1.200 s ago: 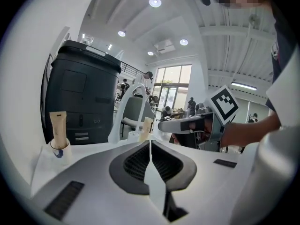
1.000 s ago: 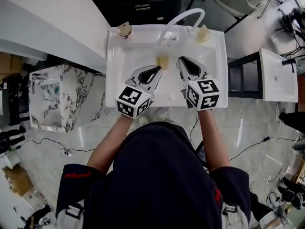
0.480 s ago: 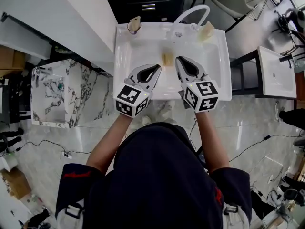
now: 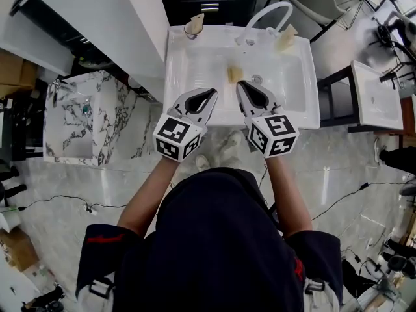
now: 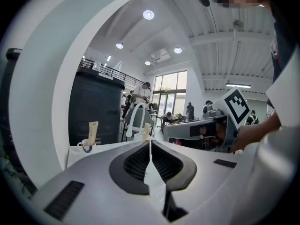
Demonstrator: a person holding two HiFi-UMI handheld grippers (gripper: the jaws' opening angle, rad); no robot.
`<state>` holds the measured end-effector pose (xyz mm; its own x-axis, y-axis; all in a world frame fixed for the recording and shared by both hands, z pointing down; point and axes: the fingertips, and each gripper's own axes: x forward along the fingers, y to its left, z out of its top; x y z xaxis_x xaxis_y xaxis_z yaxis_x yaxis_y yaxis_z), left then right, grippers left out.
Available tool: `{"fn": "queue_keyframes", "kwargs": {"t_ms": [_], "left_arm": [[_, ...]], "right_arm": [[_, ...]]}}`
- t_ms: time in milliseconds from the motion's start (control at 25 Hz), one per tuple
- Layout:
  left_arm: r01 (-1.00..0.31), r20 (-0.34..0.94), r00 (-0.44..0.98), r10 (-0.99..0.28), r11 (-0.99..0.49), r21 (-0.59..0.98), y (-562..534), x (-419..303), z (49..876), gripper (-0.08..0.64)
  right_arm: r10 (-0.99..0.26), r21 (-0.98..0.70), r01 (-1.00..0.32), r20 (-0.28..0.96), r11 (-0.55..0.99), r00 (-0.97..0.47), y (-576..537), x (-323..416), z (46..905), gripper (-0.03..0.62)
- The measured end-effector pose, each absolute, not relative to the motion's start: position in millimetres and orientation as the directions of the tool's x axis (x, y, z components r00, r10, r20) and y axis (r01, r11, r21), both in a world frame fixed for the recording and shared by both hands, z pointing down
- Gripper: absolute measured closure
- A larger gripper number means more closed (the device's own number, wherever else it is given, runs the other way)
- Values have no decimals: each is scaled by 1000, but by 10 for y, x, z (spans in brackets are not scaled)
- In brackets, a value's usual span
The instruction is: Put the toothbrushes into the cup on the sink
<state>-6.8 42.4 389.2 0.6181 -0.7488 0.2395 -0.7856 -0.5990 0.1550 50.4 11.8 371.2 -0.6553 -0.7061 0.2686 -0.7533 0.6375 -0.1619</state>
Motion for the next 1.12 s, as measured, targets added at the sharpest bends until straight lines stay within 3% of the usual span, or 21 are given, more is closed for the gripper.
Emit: {"fn": "queue_keyframes", "kwargs": {"t_ms": [640,1120], "left_arm": [[-803,185,596,-782,-581,132,573,-46,3696,537],[-831,201,556,-807,-541,128,501,374,3621,537]], "right_arm": [[-718,-106,-755,247,647,-651,343,556,3590,552],[-682,-120,-720,245,683,-689,272,955,3551,554]]}}
